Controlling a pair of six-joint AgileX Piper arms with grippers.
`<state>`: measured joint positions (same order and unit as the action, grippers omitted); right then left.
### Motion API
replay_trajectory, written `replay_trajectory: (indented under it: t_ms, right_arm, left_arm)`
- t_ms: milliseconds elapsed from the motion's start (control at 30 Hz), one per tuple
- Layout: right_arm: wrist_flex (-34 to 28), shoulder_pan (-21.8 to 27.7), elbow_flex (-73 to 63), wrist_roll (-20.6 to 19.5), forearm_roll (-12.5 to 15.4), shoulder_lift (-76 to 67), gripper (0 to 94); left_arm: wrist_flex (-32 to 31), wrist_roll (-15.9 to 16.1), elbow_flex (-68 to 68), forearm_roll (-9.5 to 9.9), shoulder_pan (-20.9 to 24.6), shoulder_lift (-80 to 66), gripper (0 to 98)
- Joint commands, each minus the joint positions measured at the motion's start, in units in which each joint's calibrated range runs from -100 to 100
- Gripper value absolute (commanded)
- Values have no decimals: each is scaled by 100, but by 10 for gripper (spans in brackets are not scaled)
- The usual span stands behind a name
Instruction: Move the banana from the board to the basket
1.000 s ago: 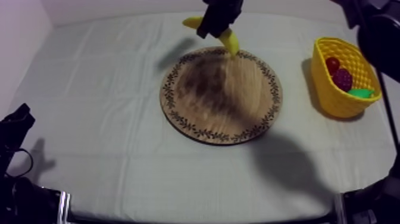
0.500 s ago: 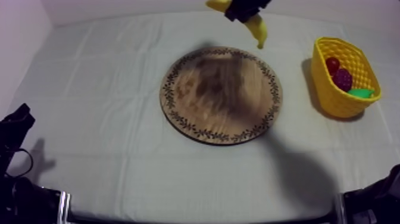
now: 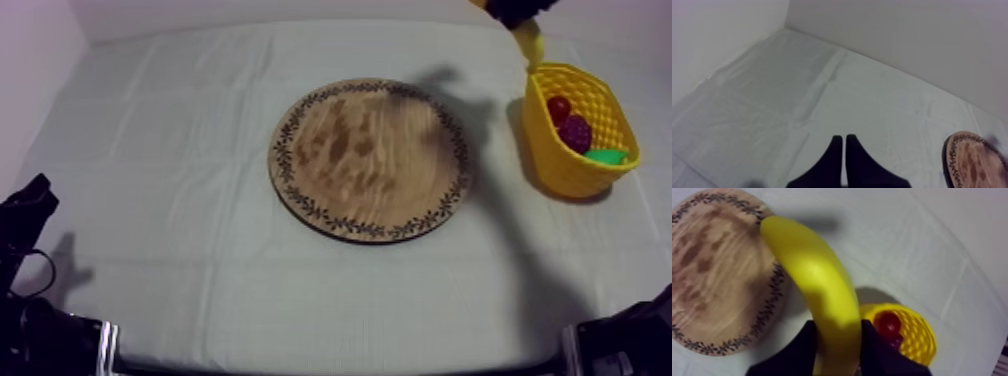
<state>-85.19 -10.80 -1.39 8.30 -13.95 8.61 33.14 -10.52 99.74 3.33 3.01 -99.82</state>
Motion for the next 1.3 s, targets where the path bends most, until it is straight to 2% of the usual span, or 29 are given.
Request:
replay_trajectory:
  t_ms: [0, 367, 733, 1000, 1267]
  right_arm:
    - [58, 306, 178, 13, -38, -106, 175]
    - [109, 1000, 817, 117, -145, -581, 180]
    - [70, 1285, 1021, 194, -179, -773, 173]
    - [348, 1362, 1474, 29, -255, -501, 166]
    - [1006, 1429, 1974, -313, -442, 119, 160]
  left_arm:
    - [0, -1, 3, 2, -1, 0, 1]
    - [0, -1, 3, 2, -1, 0, 1]
    - [0, -1, 3, 2, -1, 0, 1]
    - [0, -1, 3, 2, -1, 0, 1]
    - [0, 0, 3, 2, -1, 0, 1]
